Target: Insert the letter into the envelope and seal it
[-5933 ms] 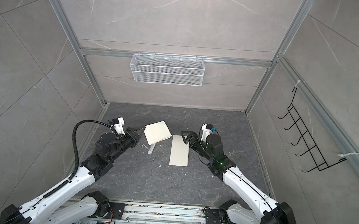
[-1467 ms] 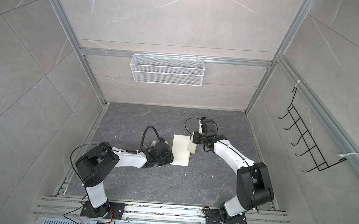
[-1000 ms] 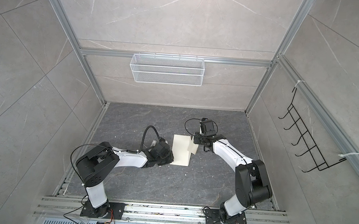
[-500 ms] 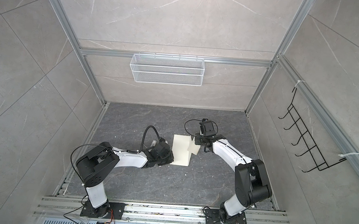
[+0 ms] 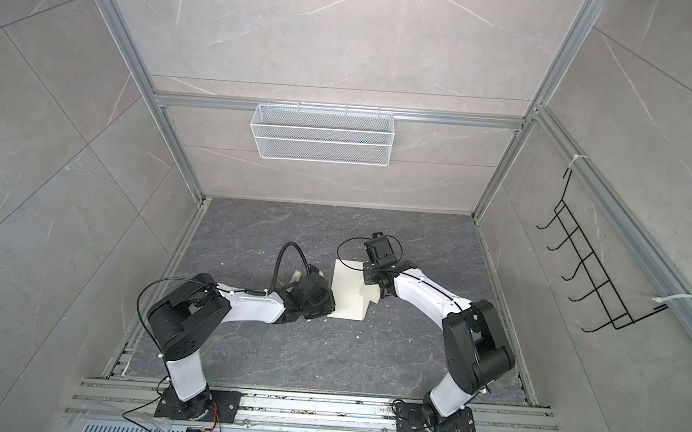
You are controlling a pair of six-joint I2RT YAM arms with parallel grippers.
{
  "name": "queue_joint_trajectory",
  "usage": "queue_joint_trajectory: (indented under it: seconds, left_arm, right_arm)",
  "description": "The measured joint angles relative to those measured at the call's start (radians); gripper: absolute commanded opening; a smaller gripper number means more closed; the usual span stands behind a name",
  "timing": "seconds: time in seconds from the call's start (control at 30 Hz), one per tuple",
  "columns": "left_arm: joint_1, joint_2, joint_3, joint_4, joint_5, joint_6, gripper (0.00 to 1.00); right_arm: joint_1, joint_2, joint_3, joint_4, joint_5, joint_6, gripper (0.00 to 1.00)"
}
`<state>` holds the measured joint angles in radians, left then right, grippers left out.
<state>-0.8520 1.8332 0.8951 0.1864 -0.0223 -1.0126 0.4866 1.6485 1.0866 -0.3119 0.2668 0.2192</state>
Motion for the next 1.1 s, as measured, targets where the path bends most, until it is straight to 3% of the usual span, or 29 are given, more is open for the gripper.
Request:
queue_joint_trajectory:
  seconds: [0.33,1.1]
  left_arm:
    - [0.000,0.002,0.002,0.001,0.000,-0.002,0.09]
    - [0.000,0.003,0.002,0.002,0.000,-0.013,0.09]
  right_arm:
    - [0.003,0.020,0.000,-0.013,-0.009,0.024,0.00]
    - [-0.041,0.095,0.017,-0.003,-0.190,0.137,0.00]
